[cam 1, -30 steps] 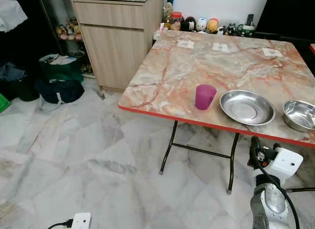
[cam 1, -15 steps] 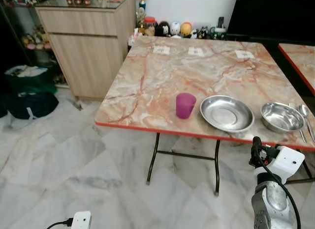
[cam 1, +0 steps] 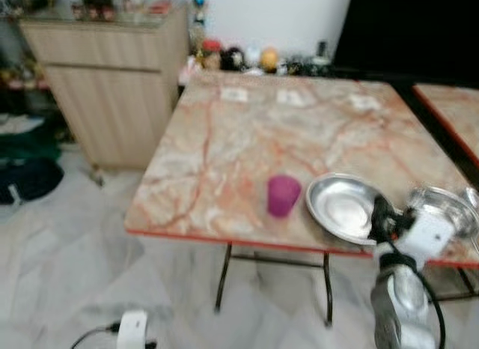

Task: Setting the table

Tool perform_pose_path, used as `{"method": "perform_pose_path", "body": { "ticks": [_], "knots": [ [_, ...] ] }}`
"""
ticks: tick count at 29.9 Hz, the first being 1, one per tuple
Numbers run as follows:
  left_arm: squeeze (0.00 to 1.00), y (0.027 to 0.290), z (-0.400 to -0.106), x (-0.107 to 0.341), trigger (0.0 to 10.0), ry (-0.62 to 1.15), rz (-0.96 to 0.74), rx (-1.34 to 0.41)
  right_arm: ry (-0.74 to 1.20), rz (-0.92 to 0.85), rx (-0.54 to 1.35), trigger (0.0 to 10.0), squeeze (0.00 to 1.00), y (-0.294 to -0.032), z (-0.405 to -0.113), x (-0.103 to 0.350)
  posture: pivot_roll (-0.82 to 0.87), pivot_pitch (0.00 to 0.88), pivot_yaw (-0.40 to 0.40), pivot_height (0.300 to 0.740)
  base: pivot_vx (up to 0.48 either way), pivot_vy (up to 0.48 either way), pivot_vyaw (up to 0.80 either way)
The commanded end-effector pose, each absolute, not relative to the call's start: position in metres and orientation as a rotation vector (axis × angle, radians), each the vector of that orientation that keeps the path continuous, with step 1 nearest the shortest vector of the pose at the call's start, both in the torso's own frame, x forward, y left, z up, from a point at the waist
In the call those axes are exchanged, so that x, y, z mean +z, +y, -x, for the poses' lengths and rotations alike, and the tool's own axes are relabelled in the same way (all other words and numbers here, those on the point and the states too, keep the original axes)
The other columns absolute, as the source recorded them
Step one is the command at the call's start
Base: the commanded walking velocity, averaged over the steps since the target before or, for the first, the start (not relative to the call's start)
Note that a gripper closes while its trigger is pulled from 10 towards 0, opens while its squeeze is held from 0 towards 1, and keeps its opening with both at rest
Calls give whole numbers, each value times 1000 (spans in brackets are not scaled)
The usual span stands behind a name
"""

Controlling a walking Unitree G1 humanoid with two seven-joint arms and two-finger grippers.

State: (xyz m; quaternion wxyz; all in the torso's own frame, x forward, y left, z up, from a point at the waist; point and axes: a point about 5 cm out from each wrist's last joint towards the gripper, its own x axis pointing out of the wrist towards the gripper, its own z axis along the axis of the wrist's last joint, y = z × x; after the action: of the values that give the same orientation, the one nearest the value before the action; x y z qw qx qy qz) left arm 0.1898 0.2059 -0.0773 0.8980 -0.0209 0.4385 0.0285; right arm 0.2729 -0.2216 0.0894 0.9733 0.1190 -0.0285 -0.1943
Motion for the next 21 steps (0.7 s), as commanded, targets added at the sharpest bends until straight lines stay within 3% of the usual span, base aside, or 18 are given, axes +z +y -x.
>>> {"method": "perform_pose_path", "body": {
  "ticks": [1,8,15,21],
  "knots": [
    [0,196,-187,-81,10000,942,27,34,-61,-282,-441,10000,0,-233,-269,92,60,0,-40,740,0,0,0],
    [0,197,-190,-79,10000,940,18,33,-50,-490,-448,10000,0,-234,-270,93,63,0,-40,740,0,0,0],
    [0,247,-177,-74,10000,957,-15,80,35,-603,-433,10000,0,-237,-270,83,57,0,-26,740,0,0,0],
    [0,268,-163,-73,10000,967,-18,96,37,-598,-461,10000,0,-246,-276,85,62,0,-21,740,0,0,0]
  ]
}}
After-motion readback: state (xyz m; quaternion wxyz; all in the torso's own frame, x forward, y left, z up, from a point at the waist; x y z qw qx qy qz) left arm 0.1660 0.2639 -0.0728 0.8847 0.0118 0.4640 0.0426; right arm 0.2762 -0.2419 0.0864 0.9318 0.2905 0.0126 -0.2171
